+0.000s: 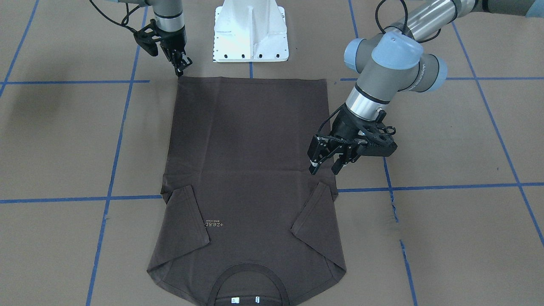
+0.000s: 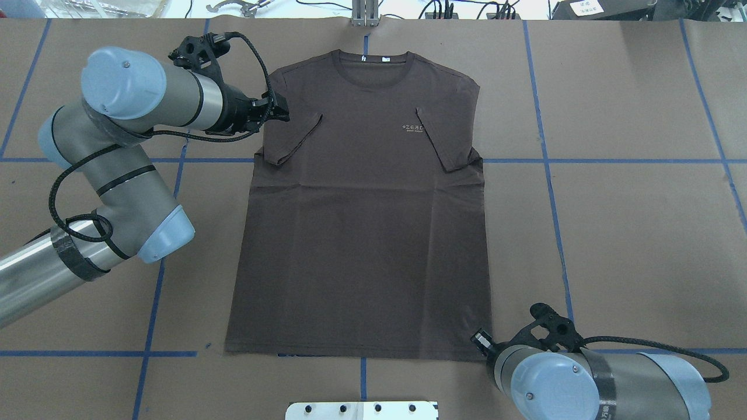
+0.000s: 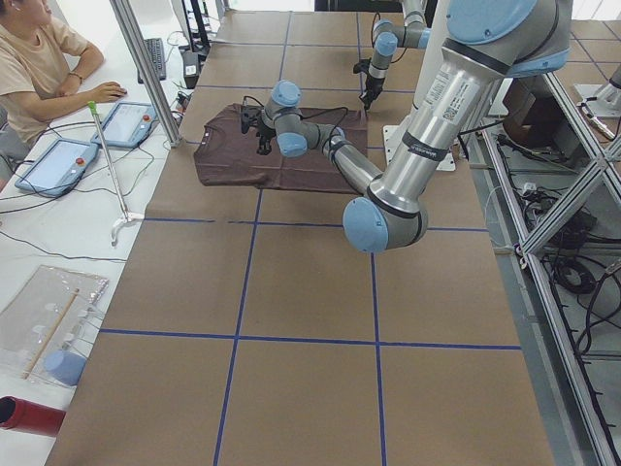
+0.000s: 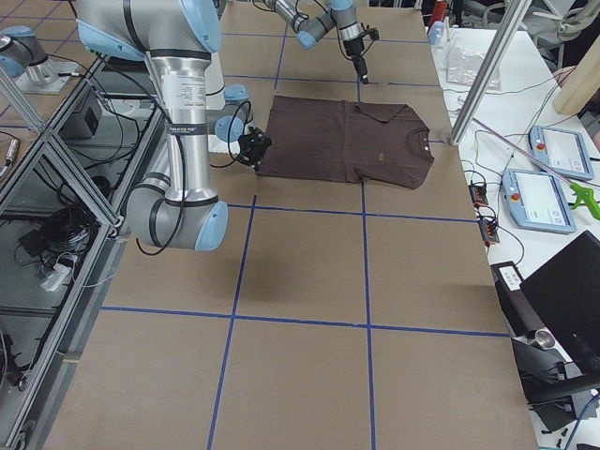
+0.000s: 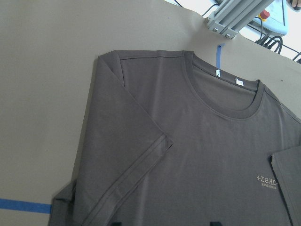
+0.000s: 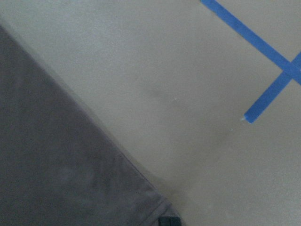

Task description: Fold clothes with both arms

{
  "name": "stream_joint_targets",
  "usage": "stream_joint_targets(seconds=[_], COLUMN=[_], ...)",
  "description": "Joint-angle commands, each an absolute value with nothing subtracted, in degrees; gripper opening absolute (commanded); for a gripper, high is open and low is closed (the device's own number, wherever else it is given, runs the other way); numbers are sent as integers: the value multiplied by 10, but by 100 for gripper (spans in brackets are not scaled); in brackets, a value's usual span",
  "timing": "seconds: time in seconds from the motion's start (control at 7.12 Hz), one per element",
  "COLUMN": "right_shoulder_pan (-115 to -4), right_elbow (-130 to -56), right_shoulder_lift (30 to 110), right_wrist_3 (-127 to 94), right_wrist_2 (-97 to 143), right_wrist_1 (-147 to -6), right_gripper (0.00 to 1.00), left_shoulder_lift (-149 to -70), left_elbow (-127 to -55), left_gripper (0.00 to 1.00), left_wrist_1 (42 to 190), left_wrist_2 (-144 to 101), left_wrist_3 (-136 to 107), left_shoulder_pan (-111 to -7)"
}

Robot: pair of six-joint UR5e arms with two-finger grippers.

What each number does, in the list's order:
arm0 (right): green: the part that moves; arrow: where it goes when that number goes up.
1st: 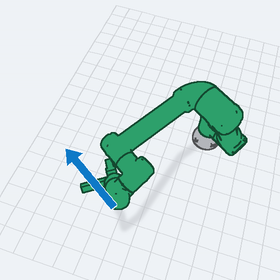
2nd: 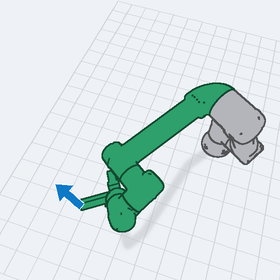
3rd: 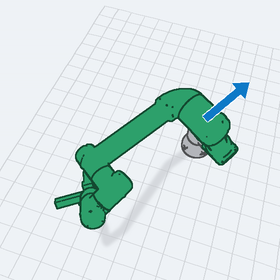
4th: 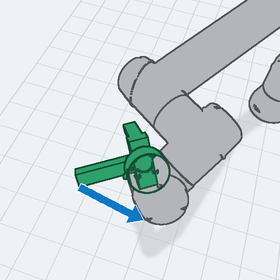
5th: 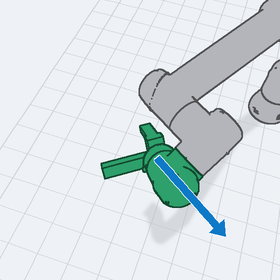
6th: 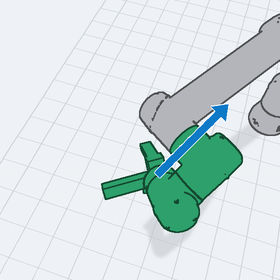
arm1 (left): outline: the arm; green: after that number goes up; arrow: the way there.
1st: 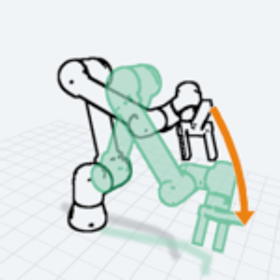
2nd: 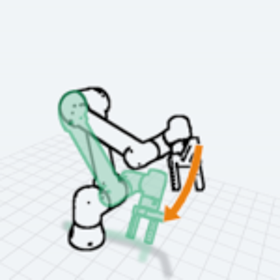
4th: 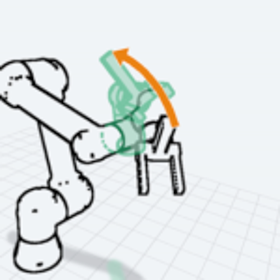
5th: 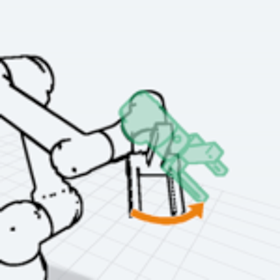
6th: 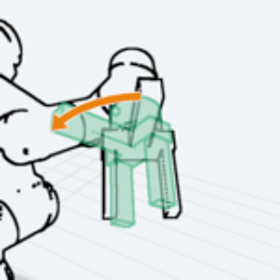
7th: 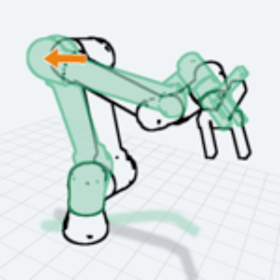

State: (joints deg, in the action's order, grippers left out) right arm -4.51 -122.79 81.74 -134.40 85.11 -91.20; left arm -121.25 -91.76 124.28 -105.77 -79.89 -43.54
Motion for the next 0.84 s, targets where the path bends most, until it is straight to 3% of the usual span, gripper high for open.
stream_joint_targets(seconds=[0.0, 0.28, 0.7], right_shoulder_pan=[-48, -40, -38], right_elbow=[-1239, -1227, -1203], right_shoulder_lift=[816, 814, 814], right_wrist_3=[-1345, -1344, -1342], right_wrist_2=[850, 851, 849], right_wrist_1=[-912, -912, -912], right_gripper=[61, 70, 63], left_shoulder_lift=[-1209, -1209, -1210], left_elbow=[-918, -918, -918], left_gripper=[72, 73, 73], left_wrist_1=[1243, 1243, 1243], left_wrist_2=[-1057, -1057, -1056], left_wrist_3=[-799, -799, -802], left_shoulder_pan=[-435, -435, -434])
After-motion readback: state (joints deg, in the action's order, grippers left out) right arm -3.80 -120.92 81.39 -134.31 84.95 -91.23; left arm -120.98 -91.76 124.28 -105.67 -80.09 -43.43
